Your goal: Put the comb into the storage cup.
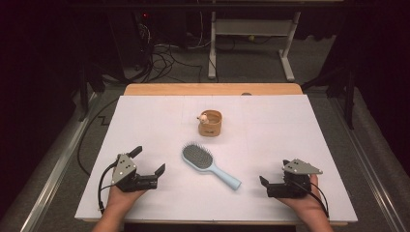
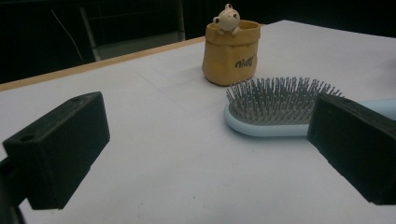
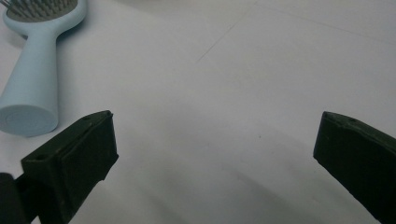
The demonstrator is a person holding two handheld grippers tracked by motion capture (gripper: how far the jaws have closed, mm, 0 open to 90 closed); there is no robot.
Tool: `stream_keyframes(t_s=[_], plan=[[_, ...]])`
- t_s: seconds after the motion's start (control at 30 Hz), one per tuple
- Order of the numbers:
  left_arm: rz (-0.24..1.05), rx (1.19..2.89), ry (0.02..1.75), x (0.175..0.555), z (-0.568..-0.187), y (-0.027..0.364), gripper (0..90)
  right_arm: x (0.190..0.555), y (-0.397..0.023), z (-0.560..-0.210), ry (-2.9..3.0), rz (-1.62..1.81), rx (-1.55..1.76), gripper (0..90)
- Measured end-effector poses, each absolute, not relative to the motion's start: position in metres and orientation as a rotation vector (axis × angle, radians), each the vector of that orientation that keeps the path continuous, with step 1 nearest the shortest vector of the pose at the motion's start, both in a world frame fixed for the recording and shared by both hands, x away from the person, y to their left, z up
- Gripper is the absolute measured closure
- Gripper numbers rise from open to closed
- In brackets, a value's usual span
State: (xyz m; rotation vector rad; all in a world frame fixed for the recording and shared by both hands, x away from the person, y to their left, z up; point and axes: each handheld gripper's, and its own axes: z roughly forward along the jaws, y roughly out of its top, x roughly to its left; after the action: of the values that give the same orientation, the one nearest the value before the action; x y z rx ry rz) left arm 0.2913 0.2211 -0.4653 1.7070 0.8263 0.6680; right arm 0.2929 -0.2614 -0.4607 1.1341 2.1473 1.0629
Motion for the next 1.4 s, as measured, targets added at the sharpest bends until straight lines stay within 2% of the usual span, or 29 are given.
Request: stream_keyframes(t_s=[0.7, 1.4], plan=[[0.607, 1.718, 0.835, 0.292, -0.466, 0.220, 1.3, 0.293, -0.253, -0.465, 2.281, 0.963, 1.138, 0.0], [0.529, 1.717, 0.844, 0.294, -0.466, 0.220, 1.1, 0.289, -0.242, -0.464, 2.373, 1.002, 1.089, 0.1]])
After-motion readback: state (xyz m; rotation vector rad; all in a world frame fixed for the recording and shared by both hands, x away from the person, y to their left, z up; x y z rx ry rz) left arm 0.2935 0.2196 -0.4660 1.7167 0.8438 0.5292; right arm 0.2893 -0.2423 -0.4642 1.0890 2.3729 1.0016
